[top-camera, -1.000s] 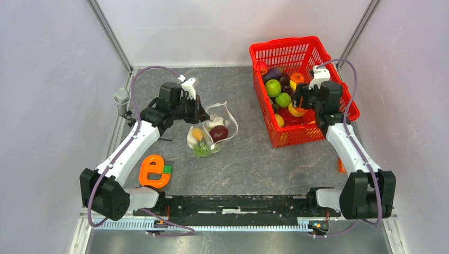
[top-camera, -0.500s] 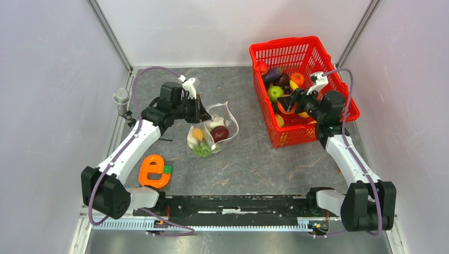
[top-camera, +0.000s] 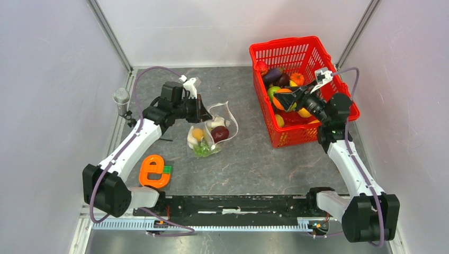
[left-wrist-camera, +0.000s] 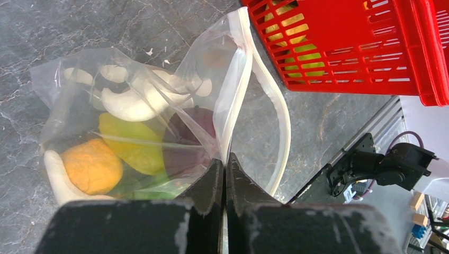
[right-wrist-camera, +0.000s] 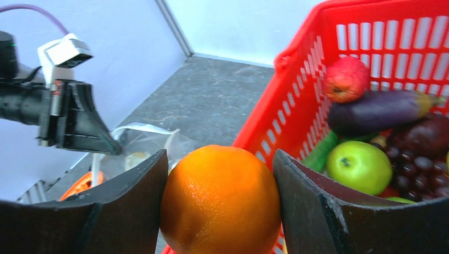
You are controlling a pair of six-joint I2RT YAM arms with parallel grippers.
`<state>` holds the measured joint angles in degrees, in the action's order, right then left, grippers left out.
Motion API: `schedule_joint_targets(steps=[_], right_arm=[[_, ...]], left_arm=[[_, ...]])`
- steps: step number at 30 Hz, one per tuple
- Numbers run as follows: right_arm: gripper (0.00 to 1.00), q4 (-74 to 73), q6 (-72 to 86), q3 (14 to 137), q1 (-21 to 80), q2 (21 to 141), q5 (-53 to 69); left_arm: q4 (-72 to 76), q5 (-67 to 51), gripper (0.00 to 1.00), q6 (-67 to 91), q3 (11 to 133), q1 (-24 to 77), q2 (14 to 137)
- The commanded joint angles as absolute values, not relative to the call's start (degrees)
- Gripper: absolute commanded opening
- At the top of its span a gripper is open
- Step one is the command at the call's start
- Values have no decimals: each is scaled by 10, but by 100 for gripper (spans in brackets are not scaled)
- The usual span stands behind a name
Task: Place the food in the zip-top bag and seal the zipper
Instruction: Pick up the fake fruit from the bin, then place the fake fruit in the zipper food storage bag.
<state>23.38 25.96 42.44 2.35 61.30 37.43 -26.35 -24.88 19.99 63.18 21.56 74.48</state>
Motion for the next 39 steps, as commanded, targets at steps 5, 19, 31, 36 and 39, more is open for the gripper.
schedule_joint_targets(steps=[5, 19, 31, 36, 39], right_arm=[[49, 232, 239, 510, 137, 633, 370], [50, 91, 108, 624, 354, 785, 227], [54, 114, 133, 645, 419, 880, 117], [68, 137, 145, 649, 429, 889, 115], [82, 168, 164, 642, 429, 884, 154]], left_arm=[[-237, -272, 3, 221, 648, 215, 745], [-215, -259, 2, 239, 637, 215, 726], [-208, -244, 2, 245, 634, 215, 706], [-208, -241, 2, 245, 631, 215, 700], [-207, -232, 2, 245, 627, 215, 694]])
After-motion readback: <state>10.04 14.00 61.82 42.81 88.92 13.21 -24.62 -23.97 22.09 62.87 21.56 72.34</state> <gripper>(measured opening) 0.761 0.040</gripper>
